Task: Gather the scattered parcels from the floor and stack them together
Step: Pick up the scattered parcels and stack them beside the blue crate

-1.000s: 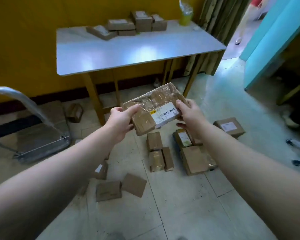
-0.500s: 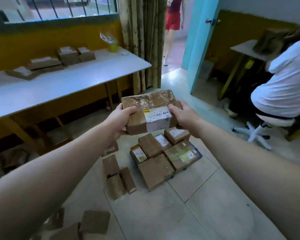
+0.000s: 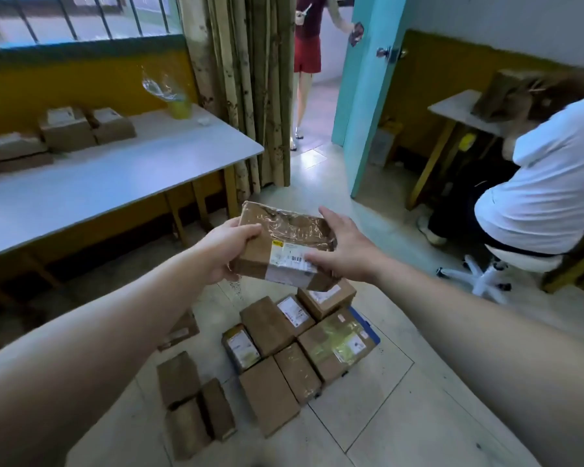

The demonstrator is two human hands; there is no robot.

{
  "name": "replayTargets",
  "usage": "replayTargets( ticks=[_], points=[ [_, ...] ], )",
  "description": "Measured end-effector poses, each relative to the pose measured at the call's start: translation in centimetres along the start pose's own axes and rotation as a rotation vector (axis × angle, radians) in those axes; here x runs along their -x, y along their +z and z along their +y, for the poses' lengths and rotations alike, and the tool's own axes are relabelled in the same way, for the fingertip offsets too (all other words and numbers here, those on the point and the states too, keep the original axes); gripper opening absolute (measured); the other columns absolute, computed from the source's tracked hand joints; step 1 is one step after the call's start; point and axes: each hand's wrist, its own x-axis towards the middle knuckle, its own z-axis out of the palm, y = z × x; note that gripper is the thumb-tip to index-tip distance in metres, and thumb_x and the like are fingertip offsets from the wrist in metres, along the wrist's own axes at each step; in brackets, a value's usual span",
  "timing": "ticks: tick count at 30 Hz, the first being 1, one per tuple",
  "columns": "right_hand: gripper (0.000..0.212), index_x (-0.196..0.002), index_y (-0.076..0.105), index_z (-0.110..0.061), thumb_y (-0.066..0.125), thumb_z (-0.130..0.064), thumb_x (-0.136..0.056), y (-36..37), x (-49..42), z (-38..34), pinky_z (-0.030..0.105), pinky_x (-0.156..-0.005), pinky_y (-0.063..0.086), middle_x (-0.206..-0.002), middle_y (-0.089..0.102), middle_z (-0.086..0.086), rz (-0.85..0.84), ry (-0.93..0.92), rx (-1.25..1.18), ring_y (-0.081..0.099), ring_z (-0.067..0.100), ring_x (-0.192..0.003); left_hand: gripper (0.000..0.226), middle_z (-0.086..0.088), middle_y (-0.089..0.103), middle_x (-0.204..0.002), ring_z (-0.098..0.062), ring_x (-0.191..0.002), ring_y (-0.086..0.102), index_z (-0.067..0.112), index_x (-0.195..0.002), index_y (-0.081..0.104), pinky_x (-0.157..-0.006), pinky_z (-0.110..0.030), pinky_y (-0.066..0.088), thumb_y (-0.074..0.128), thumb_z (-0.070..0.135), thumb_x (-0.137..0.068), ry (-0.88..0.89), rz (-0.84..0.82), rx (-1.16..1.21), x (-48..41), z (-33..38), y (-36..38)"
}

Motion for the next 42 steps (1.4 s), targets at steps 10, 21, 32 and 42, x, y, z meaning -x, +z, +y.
replayTargets(
  ticks=[10, 21, 32, 42],
  points=[
    [0.122, -0.149, -0.01, -0.038, 0.073, -0.061, -0.063, 1.1, -10.0, 2.3, 0.039, -0.104, 0.039, -0.147, 0.02, -0.002, -0.362, -0.321, 0.403, 0.033, 0.021, -0.128, 0.033, 0.0, 0.07, -0.099, -0.019, -0.083, 0.069, 0.038, -0.116, 0.06, -0.046, -0.025, 0.051, 0.066, 0.039, -0.084, -0.104, 0.095, -0.012, -8.4, 0.4, 2.1],
    [0.112, -0.151, -0.004, -0.033, 0.066, -0.066, -0.07, 7.4, -23.2, 16.3, 0.041, -0.105, 0.038, -0.148, 0.019, 0.001, -0.459, -0.213, 0.213, 0.034, 0.023, -0.13, 0.071, -0.009, 0.054, -0.12, -0.025, -0.091, 0.066, 0.033, -0.139, 0.021, -0.066, -0.044, 0.059, 0.068, 0.026, -0.086, -0.309, 0.365, 0.407, -22.8, -6.7, 12.2],
    [0.082, -0.153, 0.002, -0.031, 0.058, -0.029, -0.093, 24.4, -29.3, 33.1, 0.041, -0.112, 0.03, -0.159, -0.007, -0.002, -0.647, -0.022, 0.214, 0.027, 0.032, -0.14, 0.057, 0.002, 0.064, -0.112, -0.012, -0.079, 0.067, 0.021, -0.139, 0.042, -0.055, -0.025, 0.056, 0.06, 0.005, -0.088, -0.448, 0.353, 0.147, -37.4, -26.2, 19.4],
    [0.082, -0.153, 0.004, -0.022, 0.058, -0.025, -0.091, 35.7, -31.2, 42.0, 0.045, -0.112, 0.029, -0.157, 0.007, 0.017, -0.697, -0.046, 0.326, 0.022, 0.038, -0.138, 0.076, 0.002, 0.051, -0.134, -0.009, -0.11, 0.051, 0.024, -0.151, 0.017, -0.083, -0.021, 0.043, 0.052, -0.002, -0.09, -0.425, 0.262, -0.089, -42.9, -39.0, 23.4]
  ],
)
